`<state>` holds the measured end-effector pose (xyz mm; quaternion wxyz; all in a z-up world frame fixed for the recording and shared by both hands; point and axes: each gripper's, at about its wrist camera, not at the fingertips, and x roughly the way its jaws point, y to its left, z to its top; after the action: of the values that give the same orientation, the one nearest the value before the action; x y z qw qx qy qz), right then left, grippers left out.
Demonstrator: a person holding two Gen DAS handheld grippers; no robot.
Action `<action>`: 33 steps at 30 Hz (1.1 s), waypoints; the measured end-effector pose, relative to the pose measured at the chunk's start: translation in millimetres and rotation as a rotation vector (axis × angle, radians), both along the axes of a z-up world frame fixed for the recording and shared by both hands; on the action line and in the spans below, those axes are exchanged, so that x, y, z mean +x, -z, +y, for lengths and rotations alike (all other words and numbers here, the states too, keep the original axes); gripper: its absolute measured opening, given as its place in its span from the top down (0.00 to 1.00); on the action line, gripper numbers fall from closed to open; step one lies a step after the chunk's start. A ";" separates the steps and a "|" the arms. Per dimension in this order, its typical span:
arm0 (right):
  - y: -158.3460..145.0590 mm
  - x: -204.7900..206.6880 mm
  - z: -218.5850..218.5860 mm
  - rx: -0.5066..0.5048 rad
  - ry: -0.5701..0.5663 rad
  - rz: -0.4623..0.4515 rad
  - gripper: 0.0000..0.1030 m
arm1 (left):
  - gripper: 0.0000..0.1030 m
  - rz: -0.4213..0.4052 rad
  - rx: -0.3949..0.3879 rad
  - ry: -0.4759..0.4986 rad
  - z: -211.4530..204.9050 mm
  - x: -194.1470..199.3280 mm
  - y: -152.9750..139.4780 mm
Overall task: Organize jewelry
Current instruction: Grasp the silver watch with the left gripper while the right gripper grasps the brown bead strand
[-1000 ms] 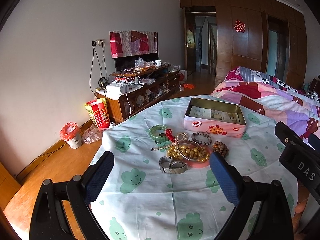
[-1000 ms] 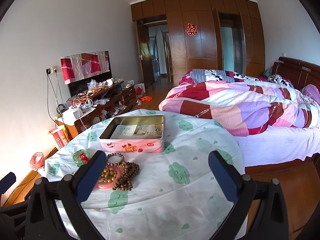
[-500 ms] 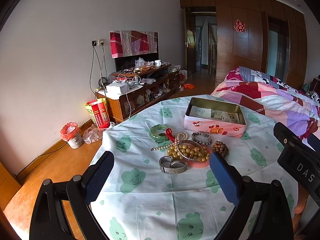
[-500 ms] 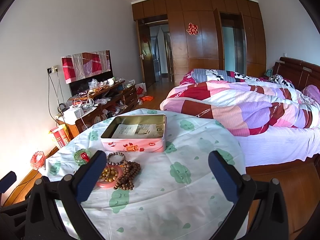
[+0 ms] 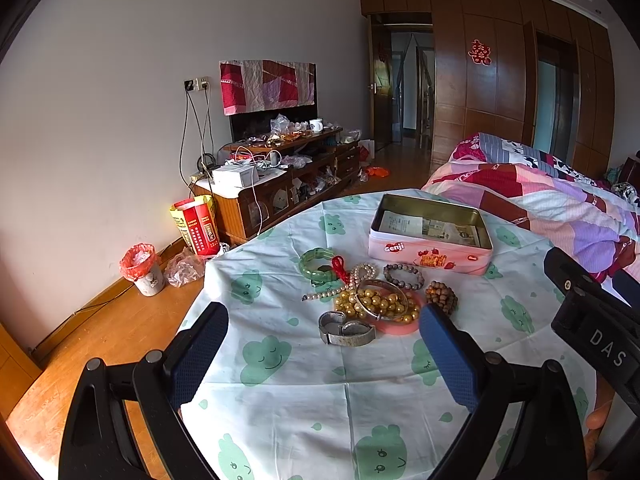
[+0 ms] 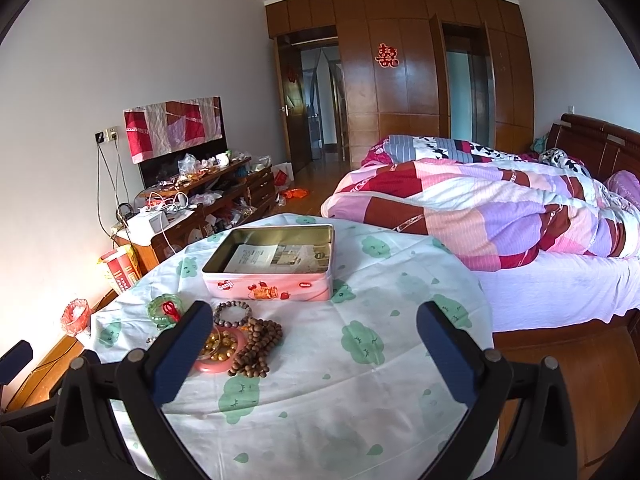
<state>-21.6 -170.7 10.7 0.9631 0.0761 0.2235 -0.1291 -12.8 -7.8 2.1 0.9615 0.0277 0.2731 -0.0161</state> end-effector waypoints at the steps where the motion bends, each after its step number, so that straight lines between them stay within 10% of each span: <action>1: -0.4 -0.5 -0.6 0.000 0.000 -0.001 0.00 | 0.06 0.000 0.000 0.000 0.4 0.1 -0.2; 26: 19.2 13.5 -3.4 -0.025 -0.055 0.039 0.01 | 0.06 0.097 -0.043 0.011 20.9 33.4 38.7; 29: 37.8 28.0 -7.4 0.011 -0.106 0.112 0.26 | 0.06 0.155 -0.062 -0.003 32.2 46.7 55.2; 33: 59.1 53.5 -9.8 0.089 -0.185 0.213 0.30 | 0.08 0.185 -0.102 -0.012 42.0 61.6 63.1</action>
<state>31.9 -180.5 -48.4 0.9373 0.0837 0.3362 -0.0371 48.8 34.2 -61.0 0.9324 -0.0246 0.3596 -0.0269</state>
